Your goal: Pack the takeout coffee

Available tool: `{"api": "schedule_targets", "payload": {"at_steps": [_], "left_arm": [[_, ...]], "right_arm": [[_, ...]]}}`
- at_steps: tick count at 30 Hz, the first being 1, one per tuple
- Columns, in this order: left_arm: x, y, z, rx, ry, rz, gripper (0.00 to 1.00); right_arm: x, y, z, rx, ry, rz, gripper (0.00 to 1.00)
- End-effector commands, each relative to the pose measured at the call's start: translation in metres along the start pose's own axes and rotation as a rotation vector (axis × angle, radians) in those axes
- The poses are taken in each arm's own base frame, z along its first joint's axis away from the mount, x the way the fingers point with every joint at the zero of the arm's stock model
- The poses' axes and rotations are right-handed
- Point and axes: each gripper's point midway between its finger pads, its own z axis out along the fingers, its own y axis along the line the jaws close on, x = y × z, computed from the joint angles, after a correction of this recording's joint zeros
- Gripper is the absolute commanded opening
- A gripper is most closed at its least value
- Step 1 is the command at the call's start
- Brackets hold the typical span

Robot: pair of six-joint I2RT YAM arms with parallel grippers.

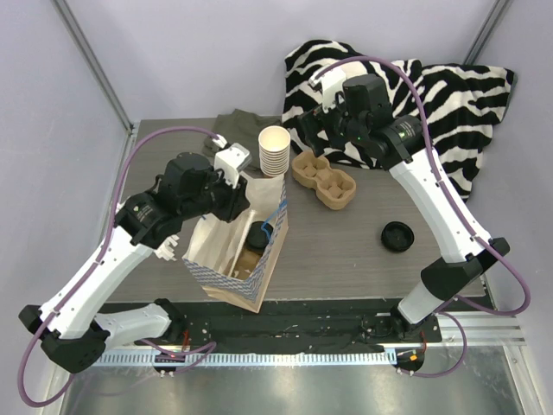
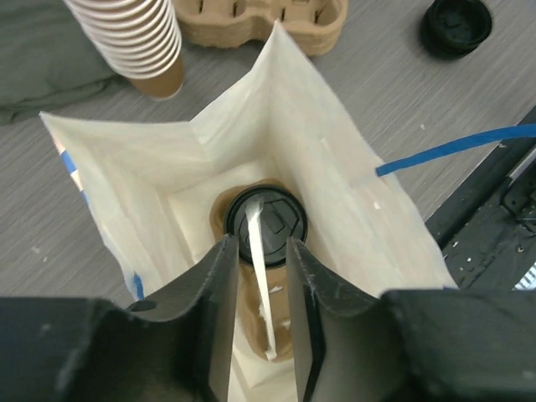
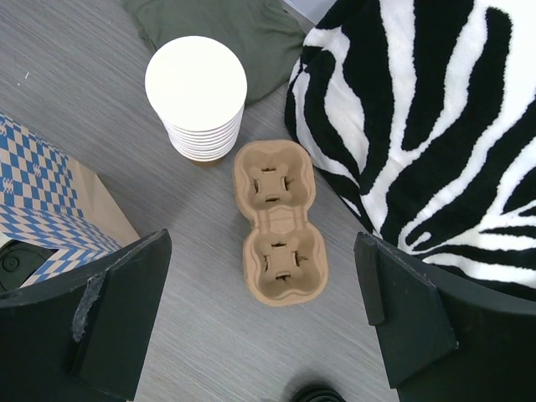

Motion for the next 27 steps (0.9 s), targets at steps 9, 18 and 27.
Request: {"api": "schedule_targets", "payload": {"at_steps": [9,18,27], "left_arm": [[-0.102,-0.001,-0.039,-0.028,-0.196,-0.014,0.4],[-0.166,0.062,-0.067,-0.184,-0.344,-0.139,0.44],[-0.153,0.158,-0.063,-0.265,-0.298,-0.42,0.69]], "right_arm": [[-0.007,-0.001,-0.011,0.004,-0.04,0.002,1.0],[-0.001,-0.007,-0.004,0.043,-0.023,-0.003,1.0],[0.014,-0.054,0.01,0.043,0.007,0.183,1.0]]}}
